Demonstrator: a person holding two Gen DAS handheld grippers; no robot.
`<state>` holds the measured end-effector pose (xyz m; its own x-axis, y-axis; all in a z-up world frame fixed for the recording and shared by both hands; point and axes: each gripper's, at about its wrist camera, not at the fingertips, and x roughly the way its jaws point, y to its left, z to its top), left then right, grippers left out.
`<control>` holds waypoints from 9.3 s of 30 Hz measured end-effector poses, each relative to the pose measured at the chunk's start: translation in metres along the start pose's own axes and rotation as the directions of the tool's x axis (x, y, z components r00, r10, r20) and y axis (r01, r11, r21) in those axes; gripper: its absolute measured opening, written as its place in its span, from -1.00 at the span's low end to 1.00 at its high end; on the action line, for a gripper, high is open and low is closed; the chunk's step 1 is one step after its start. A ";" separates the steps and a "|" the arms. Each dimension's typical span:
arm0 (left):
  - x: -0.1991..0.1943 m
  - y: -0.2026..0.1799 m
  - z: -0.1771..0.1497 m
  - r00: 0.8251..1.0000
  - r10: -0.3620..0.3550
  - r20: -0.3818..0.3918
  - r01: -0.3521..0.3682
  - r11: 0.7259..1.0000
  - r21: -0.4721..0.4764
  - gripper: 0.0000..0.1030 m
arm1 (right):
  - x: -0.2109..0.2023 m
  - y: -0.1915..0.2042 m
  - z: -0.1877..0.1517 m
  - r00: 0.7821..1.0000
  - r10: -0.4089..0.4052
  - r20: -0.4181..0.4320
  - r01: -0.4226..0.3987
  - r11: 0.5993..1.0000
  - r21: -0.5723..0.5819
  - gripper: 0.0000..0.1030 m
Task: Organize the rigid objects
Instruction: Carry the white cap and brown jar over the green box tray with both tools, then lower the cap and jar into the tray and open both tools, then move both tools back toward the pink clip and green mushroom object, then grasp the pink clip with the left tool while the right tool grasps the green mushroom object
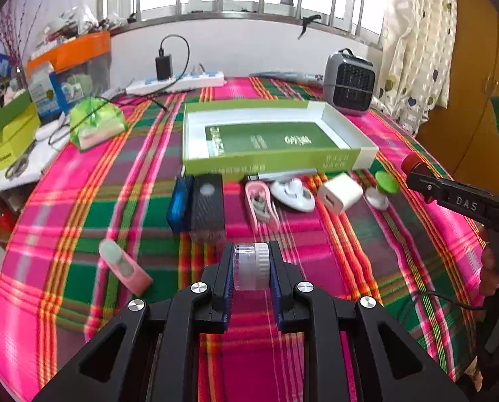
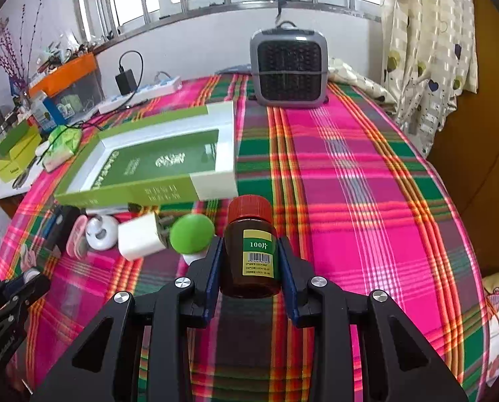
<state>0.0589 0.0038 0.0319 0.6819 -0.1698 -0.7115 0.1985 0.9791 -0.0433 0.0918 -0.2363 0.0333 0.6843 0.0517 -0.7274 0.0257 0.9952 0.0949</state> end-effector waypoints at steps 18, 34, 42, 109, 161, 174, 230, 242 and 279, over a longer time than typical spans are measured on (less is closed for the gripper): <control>0.017 0.022 0.077 0.999 -0.006 0.043 0.006 1.000 -0.011 -0.65 | -0.002 0.024 0.059 0.998 0.040 0.053 -0.037 0.998 -0.057 -0.35; 0.067 0.027 0.123 0.999 -0.041 -0.011 0.040 0.998 -0.037 -0.65 | 0.047 0.048 0.090 0.996 0.088 -0.018 -0.089 0.993 -0.074 -0.35; 0.100 0.026 0.132 0.997 -0.042 -0.057 0.039 0.997 -0.062 -0.65 | 0.079 0.051 0.092 0.994 0.081 -0.078 -0.087 0.993 -0.085 -0.35; 0.103 0.021 0.121 0.998 0.008 -0.068 -0.011 0.999 -0.032 -0.32 | 0.086 0.056 0.083 0.993 0.095 -0.073 -0.102 0.990 -0.099 -0.20; -0.013 0.029 0.024 0.992 0.103 0.074 -0.103 0.995 -0.007 -0.32 | -0.017 0.052 -0.004 0.993 0.106 0.060 -0.102 0.992 -0.070 -0.06; -0.026 0.047 -0.007 0.997 0.049 0.054 -0.045 0.997 -0.067 -0.28 | -0.024 0.043 -0.023 0.992 0.102 0.071 -0.097 0.993 -0.074 -0.05; 0.015 0.097 -0.020 0.987 0.139 -0.079 -0.151 0.970 -0.191 -0.18 | 0.018 0.036 -0.025 0.998 0.034 -0.046 -0.037 0.996 -0.081 -0.05; 0.022 0.103 -0.014 0.985 0.155 -0.076 -0.167 0.966 -0.195 -0.18 | 0.033 0.038 -0.014 0.996 0.050 -0.075 -0.056 0.995 -0.082 -0.05; 0.025 0.104 -0.012 0.981 0.178 -0.074 -0.189 0.964 -0.189 -0.67 | 0.038 0.037 -0.007 0.997 0.033 -0.072 -0.040 0.996 -0.085 -0.35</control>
<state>0.0882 0.1028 0.0017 0.6522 0.0158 -0.7579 -0.0706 0.9967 -0.0399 0.1137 -0.1973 0.0044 0.6302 0.0909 -0.7711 -0.0633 0.9958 0.0656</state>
